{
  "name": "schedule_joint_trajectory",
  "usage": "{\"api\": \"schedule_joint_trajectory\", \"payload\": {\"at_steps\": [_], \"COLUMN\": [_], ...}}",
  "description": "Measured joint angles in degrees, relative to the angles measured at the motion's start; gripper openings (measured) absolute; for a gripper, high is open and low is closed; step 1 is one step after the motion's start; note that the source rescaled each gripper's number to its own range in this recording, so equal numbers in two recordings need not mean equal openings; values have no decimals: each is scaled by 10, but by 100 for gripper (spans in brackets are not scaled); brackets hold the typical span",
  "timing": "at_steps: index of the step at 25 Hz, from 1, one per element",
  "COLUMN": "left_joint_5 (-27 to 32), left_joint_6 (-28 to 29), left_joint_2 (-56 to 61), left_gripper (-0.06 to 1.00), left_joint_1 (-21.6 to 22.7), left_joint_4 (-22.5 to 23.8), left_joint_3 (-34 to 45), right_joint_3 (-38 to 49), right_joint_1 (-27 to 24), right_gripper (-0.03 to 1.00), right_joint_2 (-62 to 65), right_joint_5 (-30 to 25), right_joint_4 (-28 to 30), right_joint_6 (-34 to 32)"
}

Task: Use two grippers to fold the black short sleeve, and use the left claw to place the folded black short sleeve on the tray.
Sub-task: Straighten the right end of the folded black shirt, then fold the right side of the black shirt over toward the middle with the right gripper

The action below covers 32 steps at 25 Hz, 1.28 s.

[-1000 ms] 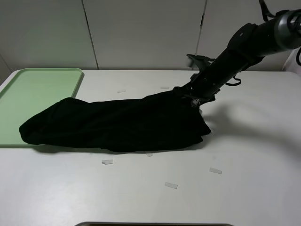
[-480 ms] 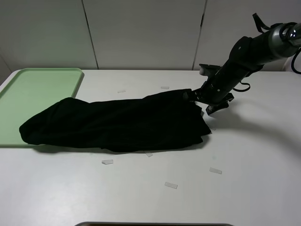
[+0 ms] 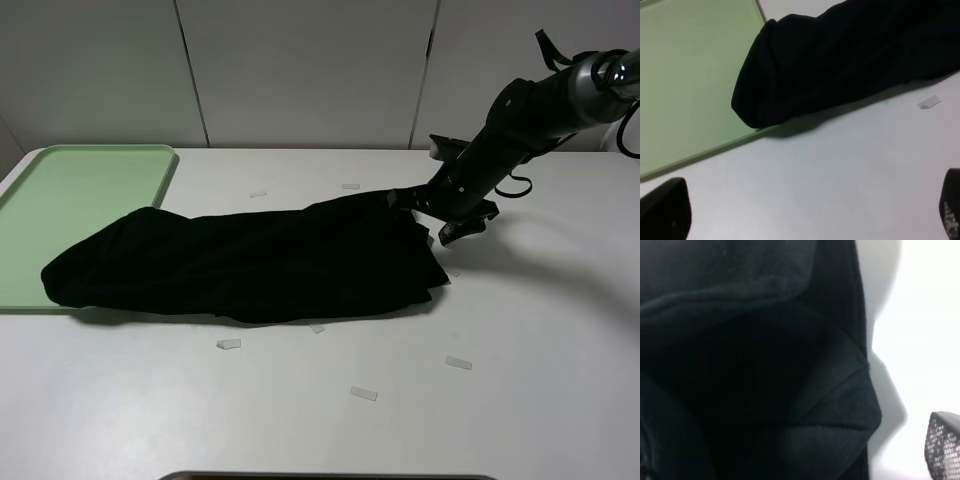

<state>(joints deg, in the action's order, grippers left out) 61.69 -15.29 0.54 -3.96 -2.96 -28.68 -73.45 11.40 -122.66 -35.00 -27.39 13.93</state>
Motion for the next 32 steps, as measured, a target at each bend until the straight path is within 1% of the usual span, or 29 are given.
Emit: {"api": "schedule_joint_trajectory", "payload": {"at_steps": [4, 5, 6, 8, 12, 13, 16, 18, 19, 22, 26, 28, 30, 32], "left_joint_5": [0, 0, 0, 0, 0, 0, 0, 0, 0, 0, 0, 0, 0, 0], "left_joint_6": [0, 0, 0, 0, 0, 0, 0, 0, 0, 0, 0, 0, 0, 0], "left_joint_2": [0, 0, 0, 0, 0, 0, 0, 0, 0, 0, 0, 0, 0, 0], "left_gripper": [100, 100, 100, 100, 100, 100, 100, 100, 100, 100, 100, 100, 100, 100], "left_joint_1": [0, 0, 0, 0, 0, 0, 0, 0, 0, 0, 0, 0, 0, 0], "left_joint_4": [0, 0, 0, 0, 0, 0, 0, 0, 0, 0, 0, 0, 0, 0], "left_joint_3": [0, 0, 0, 0, 0, 0, 0, 0, 0, 0, 0, 0, 0, 0], "right_joint_3": [-1, -1, -1, -1, 1, 1, 1, 1, 1, -1, -2, -2, -2, -2], "right_joint_1": [-1, -1, -1, 1, 5, 6, 8, 8, 8, 4, -7, -10, -12, -14], "right_gripper": [99, 95, 87, 63, 8, 2, 1, 1, 1, 1, 1, 1, 1, 1], "right_joint_2": [0, 0, 0, -5, -10, -10, -10, -9, -5, 2, 22, 34, 47, 58], "right_joint_5": [-16, -19, -23, -31, -36, -39, -46, -51, -59, -69, -78, -78, -79, -82], "right_joint_4": [-21, -25, -26, -29, -32, -32, -25, -6, 32, 109, 239, 294, 342, 374], "right_joint_6": [-2, -2, -4, -6, -8, -7, 9, 16, 17, 2, -61, -97, -127, -157]}}
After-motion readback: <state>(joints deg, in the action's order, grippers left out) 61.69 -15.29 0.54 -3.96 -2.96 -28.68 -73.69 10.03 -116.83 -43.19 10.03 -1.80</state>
